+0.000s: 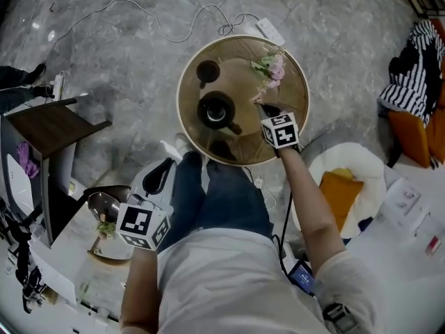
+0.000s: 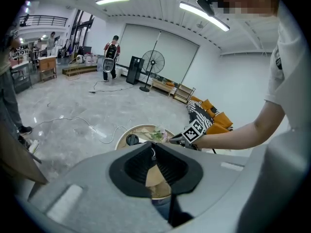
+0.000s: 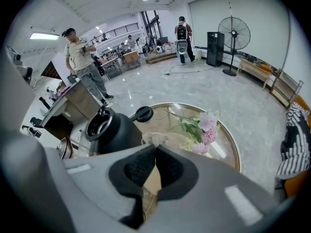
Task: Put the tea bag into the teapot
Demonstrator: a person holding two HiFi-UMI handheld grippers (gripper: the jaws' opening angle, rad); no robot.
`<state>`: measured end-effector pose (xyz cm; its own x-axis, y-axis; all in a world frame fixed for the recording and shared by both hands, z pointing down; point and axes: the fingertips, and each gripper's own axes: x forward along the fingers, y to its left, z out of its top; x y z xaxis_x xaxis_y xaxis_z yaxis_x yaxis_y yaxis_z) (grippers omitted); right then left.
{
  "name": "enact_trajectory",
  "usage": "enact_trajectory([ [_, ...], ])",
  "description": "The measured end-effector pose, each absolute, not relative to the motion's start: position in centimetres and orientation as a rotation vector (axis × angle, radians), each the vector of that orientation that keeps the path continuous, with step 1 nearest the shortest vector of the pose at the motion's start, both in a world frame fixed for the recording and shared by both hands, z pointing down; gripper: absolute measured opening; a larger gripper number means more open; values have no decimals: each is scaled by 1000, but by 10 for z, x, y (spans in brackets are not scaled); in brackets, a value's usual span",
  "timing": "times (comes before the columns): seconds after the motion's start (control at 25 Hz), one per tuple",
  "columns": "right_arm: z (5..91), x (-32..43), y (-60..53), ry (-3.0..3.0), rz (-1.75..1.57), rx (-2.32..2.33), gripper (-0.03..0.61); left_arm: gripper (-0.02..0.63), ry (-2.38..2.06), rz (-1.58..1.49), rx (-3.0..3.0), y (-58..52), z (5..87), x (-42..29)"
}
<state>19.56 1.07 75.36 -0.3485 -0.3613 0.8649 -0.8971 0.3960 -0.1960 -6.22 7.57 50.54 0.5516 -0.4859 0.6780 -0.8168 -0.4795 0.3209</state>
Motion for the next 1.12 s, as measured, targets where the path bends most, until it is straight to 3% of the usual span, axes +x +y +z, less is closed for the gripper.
enact_trajectory([
  [0.48, 690, 94, 16, -1997, 819, 1021, 5, 11, -1043, 608, 2165, 90, 501, -124],
  [1.12, 744, 45, 24, -1870, 815, 911, 5, 12, -1063, 595, 2135, 93, 510, -185],
])
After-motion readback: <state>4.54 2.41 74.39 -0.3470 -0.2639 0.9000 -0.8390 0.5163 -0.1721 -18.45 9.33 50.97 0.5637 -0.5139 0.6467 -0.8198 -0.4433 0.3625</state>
